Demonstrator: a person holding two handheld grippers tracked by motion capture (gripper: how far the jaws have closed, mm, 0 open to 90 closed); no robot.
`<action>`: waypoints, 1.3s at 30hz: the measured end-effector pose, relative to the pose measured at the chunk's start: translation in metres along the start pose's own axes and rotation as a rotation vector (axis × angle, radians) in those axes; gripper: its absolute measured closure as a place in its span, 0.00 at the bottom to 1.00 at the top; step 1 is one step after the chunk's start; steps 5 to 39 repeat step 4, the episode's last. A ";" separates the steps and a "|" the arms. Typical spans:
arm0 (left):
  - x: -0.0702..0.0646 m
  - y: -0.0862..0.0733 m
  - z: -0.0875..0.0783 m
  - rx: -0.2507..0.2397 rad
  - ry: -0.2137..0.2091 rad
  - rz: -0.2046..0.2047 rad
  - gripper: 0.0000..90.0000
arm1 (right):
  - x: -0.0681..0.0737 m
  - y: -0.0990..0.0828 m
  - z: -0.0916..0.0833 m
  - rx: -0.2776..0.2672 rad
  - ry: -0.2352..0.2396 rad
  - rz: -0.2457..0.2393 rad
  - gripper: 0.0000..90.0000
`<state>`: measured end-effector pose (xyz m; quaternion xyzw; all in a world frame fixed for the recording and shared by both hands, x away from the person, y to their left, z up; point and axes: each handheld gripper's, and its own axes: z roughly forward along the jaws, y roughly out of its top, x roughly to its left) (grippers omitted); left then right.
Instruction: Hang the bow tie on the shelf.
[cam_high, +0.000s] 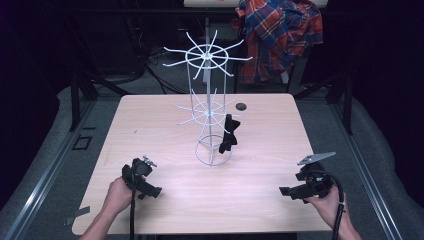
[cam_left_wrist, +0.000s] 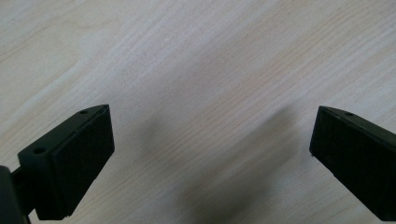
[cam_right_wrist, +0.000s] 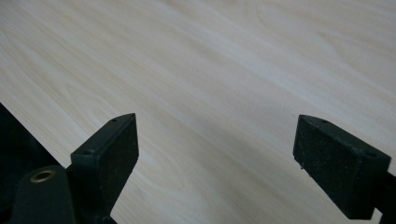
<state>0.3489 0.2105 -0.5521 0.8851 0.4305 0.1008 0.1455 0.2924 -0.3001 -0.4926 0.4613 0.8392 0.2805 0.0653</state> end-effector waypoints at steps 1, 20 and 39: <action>0.000 0.000 0.000 -0.006 -0.002 -0.003 0.00 | 0.001 0.000 0.001 0.014 -0.002 -0.008 0.15; -0.001 0.002 0.002 -0.002 -0.006 0.000 0.00 | 0.000 0.001 0.001 0.012 -0.027 -0.030 0.15; -0.001 0.002 0.002 -0.002 -0.006 0.000 0.00 | 0.000 0.001 0.001 0.012 -0.027 -0.030 0.15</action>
